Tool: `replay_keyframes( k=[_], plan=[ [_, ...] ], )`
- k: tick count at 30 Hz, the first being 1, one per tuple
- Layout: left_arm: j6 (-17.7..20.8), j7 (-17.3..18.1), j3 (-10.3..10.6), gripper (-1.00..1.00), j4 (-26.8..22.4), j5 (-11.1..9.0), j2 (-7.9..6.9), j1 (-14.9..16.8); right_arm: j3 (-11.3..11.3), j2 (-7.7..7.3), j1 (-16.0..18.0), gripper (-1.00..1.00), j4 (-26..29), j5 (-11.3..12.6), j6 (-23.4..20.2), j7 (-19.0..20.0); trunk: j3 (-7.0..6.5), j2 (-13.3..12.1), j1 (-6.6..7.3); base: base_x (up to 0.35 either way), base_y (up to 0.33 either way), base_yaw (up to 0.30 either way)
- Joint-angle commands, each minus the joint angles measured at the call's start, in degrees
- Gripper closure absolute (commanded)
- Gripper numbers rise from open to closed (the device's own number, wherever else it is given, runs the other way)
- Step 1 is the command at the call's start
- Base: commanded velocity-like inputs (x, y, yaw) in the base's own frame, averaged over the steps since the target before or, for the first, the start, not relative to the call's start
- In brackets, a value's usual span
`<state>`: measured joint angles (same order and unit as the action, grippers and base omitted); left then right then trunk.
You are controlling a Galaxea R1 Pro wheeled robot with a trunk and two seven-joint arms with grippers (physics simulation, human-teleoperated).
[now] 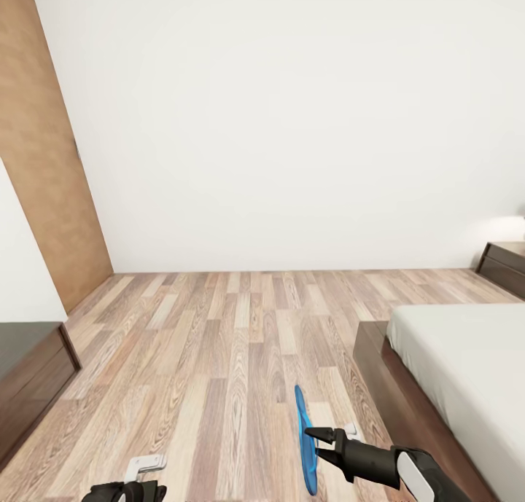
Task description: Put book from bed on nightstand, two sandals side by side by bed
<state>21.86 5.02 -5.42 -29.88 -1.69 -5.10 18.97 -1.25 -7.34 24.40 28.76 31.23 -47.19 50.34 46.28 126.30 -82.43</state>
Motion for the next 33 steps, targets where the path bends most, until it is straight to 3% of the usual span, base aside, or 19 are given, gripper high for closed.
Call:
replay_keyframes(
  k=[1, 17, 24, 30, 33],
  plan=[
    [0.4, 0.3, -0.3, -1.0, -0.1, -0.2, 0.0, 0.0, -0.2, -0.01, 0.0, 1.0, 0.0, 0.1, -0.5, 0.1, 0.24, 0.4, -0.22, 0.0, 0.0, 0.0],
    [0.4, 0.1, -0.5, -1.0, -0.1, -0.1, -0.34, -0.1, -0.2, -1.24, 0.0, 1.0, 0.3, 0.1, -0.8, -0.1, 3.11, 6.9, -3.73, 0.0, 0.0, 0.0],
    [0.4, 0.0, -0.6, -1.0, -0.1, -0.1, -1.94, -0.1, -0.2, -1.6, 0.0, 1.0, 2.2, 0.1, -0.9, -0.1, 4.37, 9.7, -5.27, 0.0, 0.0, 0.0],
    [0.4, 0.0, -0.6, -1.0, -0.1, -0.1, -2.57, -0.1, -0.2, -1.5, 0.0, 1.0, 2.3, 0.0, -0.8, -0.1, 5.45, 12.1, -6.58, 0.0, 0.0, 0.0],
    [0.4, 0.0, -0.6, -1.0, -0.2, -0.1, -2.67, -0.1, -0.2, -1.47, 0.0, 1.0, 2.3, 0.0, -0.8, -0.1, 5.45, 12.1, -6.58, 0.0, 0.0, 0.0]
  ],
)
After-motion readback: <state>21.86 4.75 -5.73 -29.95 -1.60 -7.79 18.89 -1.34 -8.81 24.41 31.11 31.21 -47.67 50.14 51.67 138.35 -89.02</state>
